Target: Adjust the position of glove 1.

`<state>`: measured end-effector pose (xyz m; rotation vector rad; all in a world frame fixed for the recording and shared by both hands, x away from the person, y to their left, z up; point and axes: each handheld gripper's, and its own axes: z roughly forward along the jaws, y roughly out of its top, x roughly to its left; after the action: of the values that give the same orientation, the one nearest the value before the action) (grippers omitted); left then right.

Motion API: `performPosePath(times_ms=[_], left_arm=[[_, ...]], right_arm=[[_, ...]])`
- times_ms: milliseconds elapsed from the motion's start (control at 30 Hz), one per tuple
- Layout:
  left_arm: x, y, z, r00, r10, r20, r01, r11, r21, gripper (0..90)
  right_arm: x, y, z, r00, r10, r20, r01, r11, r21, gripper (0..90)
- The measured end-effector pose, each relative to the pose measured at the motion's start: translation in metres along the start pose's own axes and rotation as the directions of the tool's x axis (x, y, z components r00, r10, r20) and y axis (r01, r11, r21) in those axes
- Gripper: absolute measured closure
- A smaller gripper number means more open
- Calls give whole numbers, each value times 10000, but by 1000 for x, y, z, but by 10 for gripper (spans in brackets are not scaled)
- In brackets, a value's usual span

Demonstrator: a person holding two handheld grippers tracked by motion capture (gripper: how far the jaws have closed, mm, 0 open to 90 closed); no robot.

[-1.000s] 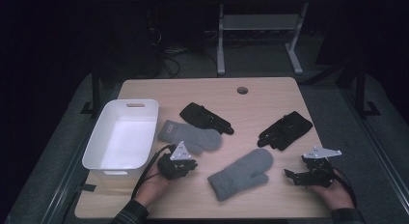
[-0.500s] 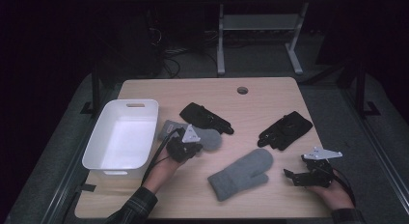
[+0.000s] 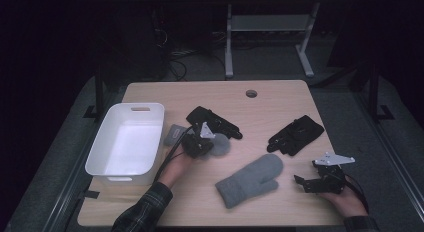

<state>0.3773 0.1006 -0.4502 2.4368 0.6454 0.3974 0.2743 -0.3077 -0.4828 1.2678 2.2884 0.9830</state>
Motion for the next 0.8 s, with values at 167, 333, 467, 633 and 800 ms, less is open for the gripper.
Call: performPosePath(times_ms=[167,333,467,633,800], left_arm=[[-10,3,8,9991,143,411,-150,9997,183,895],[-20,8,13,9967,242,781,-248,9997,67,895],[-28,12,13,9944,505,930,-521,9985,143,895],[-21,19,0,9964,334,779,-292,9981,-537,895],[-15,24,11,9969,288,735,-246,9981,-568,895]], right_arm=[[0,0,0,10000,-4,-7,4,10000,-2,85],[0,0,0,10000,-3,-7,3,10000,-2,85],[0,0,0,10000,-5,-10,5,10000,-4,85],[0,0,0,10000,-3,-22,3,10000,-6,85],[0,0,0,10000,-18,-19,18,10000,-9,85]])
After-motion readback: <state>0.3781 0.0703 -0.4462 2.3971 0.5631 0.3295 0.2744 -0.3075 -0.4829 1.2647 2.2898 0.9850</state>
